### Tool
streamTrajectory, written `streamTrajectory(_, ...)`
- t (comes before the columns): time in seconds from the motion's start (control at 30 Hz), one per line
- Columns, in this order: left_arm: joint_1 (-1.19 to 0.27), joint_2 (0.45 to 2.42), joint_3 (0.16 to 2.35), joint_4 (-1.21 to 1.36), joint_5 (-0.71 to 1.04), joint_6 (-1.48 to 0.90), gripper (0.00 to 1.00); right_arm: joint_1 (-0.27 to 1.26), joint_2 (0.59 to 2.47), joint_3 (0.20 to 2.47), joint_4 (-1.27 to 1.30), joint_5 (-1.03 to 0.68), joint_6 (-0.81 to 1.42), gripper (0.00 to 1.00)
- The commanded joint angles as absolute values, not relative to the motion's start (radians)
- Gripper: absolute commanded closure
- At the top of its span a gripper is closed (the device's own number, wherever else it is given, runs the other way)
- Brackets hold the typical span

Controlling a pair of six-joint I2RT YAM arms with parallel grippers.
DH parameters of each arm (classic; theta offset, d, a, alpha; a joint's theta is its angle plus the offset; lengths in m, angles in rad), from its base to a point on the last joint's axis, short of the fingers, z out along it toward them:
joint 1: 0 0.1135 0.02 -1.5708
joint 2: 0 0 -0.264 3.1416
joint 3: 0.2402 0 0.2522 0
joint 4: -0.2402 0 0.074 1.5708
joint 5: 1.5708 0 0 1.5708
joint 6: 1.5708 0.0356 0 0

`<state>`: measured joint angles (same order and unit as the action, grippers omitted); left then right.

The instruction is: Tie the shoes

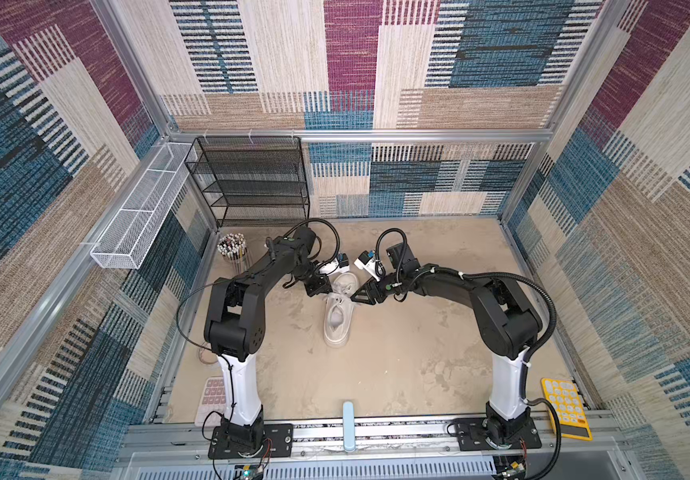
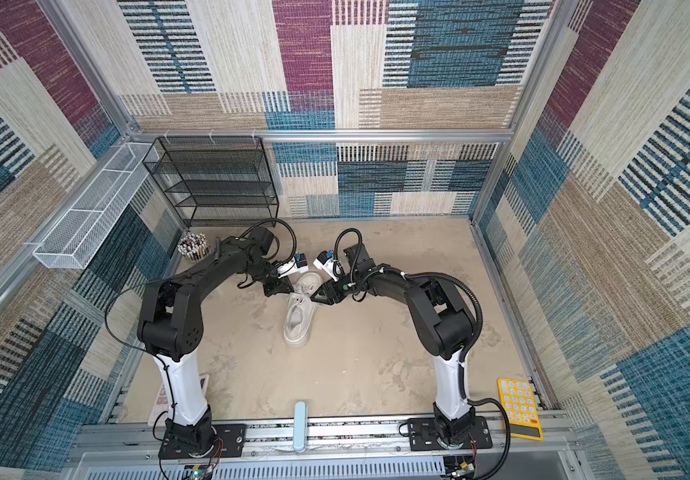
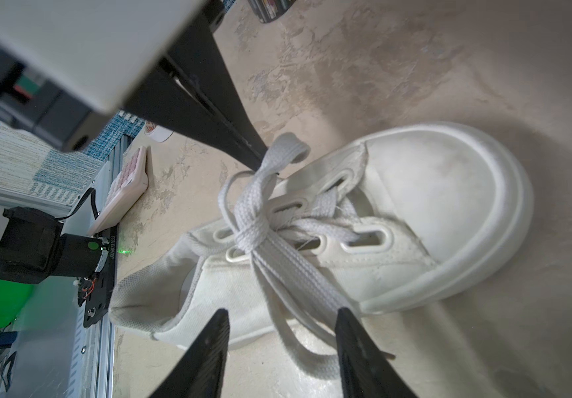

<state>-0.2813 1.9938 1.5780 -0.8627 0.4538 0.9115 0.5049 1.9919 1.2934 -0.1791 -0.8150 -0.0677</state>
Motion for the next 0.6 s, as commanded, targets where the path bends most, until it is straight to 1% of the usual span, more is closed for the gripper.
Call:
streamTrajectory(0.0,-0.278,1.999,1.585,-0.861,0.469,0.920,1.00,0.510,1.994,1.305,-0.205,-0.836,-0.090,0.49)
streamTrajectory(0.37,-0.273,2.000,1.586,-0.862,0.472,0.914,1.00,0.522,2.003,1.312,-0.223,-0.852,-0.097,0.52)
streamTrajectory(0.47,-0.274,2.002,1.587,-0.863,0.472,0.911,1.00,0.523,2.012,1.325,-0.235,-0.852,-0.101,0.54)
streamTrajectory(0.57,-0.274,2.006,1.589,-0.863,0.476,0.908,1.00,0.529,2.017,1.325,-0.237,-0.839,-0.101,0.55)
